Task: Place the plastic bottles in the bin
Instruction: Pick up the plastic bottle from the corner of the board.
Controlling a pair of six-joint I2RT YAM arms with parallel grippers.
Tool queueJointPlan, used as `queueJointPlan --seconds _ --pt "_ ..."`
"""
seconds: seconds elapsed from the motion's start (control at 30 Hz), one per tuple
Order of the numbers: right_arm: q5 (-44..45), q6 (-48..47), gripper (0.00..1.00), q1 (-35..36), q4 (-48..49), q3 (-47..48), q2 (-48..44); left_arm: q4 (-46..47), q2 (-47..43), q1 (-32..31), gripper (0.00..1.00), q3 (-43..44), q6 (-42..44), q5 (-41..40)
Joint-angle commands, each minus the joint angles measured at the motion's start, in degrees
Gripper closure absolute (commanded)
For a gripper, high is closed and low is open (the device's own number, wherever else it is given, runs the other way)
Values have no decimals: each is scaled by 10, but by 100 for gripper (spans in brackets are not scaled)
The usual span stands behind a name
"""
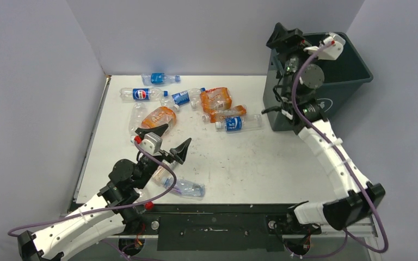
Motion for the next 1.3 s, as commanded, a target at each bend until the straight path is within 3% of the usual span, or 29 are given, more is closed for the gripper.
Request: queueJointPlan --seconds 0.0,0.33,0.53,0.7,0.87,1.07,1.27 --pt "-183 63 6 33 22 -120 -92 14 -20 -7 4 -1 37 -51" --pt "-344 58 5 157 -42 -360 -124 -5 -18 -24 4 6 71 -77" --pt "-485 15 4 200 -63 -433 -91 -10 -9 -25 4 9 77 -85" --pt "-468 -70 0 294 -141 -460 -68 -10 -11 -25 4 8 77 -84" --pt "-453 -63 0 354 -74 -515 -40 -8 -17 -26 4 8 76 -84" --pt "-419 -92 2 422 -37 -487 34 4 -31 -26 4 -2 75 -75" --pt "-396 -107 4 431 -41 -456 94 2 -31 -27 4 0 76 -73"
